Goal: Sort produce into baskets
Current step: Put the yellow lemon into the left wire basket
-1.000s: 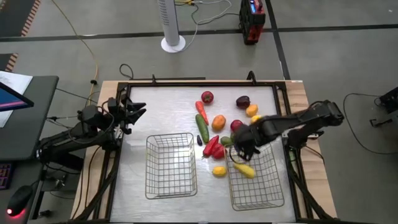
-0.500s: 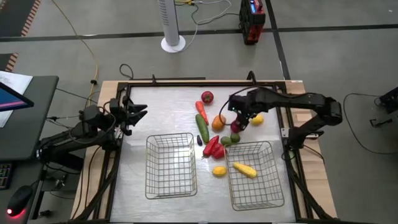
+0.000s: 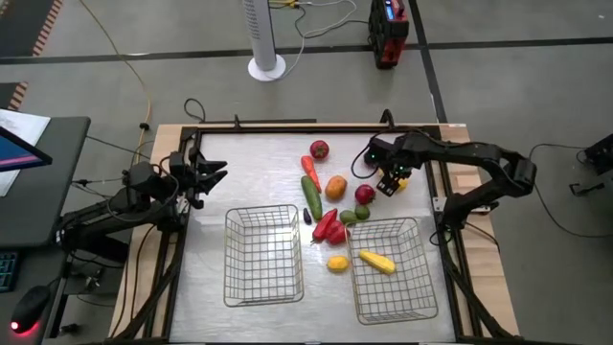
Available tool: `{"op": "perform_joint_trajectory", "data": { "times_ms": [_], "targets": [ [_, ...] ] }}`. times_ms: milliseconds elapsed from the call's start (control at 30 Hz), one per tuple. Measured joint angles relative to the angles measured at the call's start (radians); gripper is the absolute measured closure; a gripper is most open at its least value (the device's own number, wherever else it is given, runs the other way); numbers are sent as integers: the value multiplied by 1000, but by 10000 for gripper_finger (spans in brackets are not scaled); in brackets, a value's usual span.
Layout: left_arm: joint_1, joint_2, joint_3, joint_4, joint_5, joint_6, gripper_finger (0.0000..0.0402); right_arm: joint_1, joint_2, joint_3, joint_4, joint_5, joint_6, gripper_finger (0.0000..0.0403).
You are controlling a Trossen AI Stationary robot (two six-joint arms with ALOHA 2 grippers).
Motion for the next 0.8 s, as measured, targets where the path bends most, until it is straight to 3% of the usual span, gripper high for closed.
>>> {"op": "perform_joint_trajectory", "data": {
  "times_ms": [800],
  "targets": [
    [0, 0, 0, -6, -2, 6, 269, 2, 202, -56, 100, -19, -141, 97]
  ]
}}
